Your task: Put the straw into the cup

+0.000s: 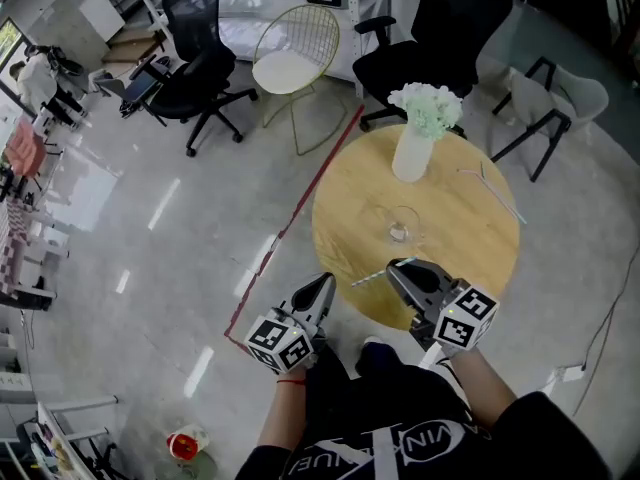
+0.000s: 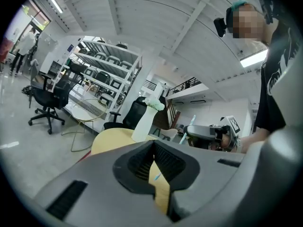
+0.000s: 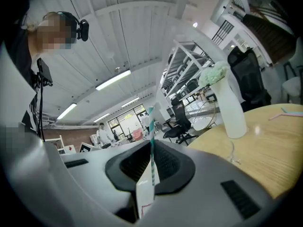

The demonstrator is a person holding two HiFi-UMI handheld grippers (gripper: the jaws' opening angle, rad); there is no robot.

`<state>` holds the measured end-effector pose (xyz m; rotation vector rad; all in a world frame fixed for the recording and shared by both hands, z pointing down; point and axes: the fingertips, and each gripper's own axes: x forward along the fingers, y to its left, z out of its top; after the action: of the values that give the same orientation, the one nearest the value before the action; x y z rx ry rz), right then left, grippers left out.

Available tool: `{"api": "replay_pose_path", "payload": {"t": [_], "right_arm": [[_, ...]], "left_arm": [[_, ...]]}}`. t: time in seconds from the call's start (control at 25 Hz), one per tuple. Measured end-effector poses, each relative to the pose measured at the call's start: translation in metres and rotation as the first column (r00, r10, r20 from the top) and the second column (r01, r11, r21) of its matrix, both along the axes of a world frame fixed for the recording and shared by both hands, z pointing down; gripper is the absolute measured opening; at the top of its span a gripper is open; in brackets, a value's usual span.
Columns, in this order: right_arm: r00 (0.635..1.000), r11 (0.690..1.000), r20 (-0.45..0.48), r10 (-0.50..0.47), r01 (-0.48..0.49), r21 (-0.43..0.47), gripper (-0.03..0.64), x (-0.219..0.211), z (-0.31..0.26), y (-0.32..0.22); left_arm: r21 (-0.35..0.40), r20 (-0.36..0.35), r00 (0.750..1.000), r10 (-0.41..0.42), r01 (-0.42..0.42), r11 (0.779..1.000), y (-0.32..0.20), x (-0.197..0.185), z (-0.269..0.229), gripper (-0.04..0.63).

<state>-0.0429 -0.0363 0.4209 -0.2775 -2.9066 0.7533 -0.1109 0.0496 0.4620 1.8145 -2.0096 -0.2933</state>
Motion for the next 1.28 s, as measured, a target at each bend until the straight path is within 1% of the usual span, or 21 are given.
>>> {"api": "replay_pose_path", "payload": {"t": [0.12,0.2,0.28,0.4,0.56,0.8,1.08,1.16,1.2,1.28], "right_arm": [[0.995,0.995,-0.010,0.102,-0.102,-0.009,0.020,0.009,0.003,-0.013],[0.986,0.986,-0.015,0.166,-0.167,-0.010,0.020,0.008,0.005,-0.028],[0.971,0.972,-0.019,0.236,-0.237,-0.010,0.020,0.008,0.006,-0.038],[0.940,0.940,-0.011,0.340,-0.340,-0.009,0.020,0.009,0.000,-0.046],[0.889,0.889,0.011,0.457,-0.457,-0.022,0.020,0.004,-0.012,-0.058],[0.812,0.812,0.022,0.583,-0.582,-0.040,0.020,-0.004,-0.014,-0.063],[0.702,0.703,0.037,0.711,-0.710,-0.028,0.020,-0.003,-0.022,-0.065],[0.675,0.676,0.037,0.737,-0.737,-0.025,0.020,-0.001,-0.025,-0.065],[0.661,0.662,0.038,0.749,-0.749,-0.028,0.020,0.000,-0.026,-0.065],[0.632,0.634,0.040,0.774,-0.772,-0.052,0.020,0.003,-0.029,-0.065]], "left_arm": [[0.001,-0.018,0.996,0.090,-0.090,0.996,-0.020,-0.002,0.006,0.008],[0.002,-0.031,0.988,0.152,-0.152,0.988,-0.041,-0.008,0.011,0.008],[-0.001,-0.039,0.973,0.229,-0.229,0.973,-0.057,-0.011,0.013,0.008],[0.001,-0.043,0.943,0.329,-0.330,0.944,-0.075,-0.018,0.012,0.008],[0.027,-0.038,0.900,0.435,-0.434,0.900,-0.099,-0.031,0.001,0.008],[0.038,-0.049,0.830,0.555,-0.554,0.832,-0.115,-0.039,0.004,0.008],[0.050,-0.047,0.743,0.668,-0.666,0.744,-0.121,-0.049,0.004,0.008],[0.056,-0.050,0.726,0.686,-0.684,0.728,-0.122,-0.051,0.004,0.008],[0.063,-0.057,0.722,0.690,-0.687,0.724,-0.124,-0.053,0.004,0.008],[0.086,-0.089,0.719,0.689,-0.684,0.724,-0.128,-0.054,0.005,0.008]]}}
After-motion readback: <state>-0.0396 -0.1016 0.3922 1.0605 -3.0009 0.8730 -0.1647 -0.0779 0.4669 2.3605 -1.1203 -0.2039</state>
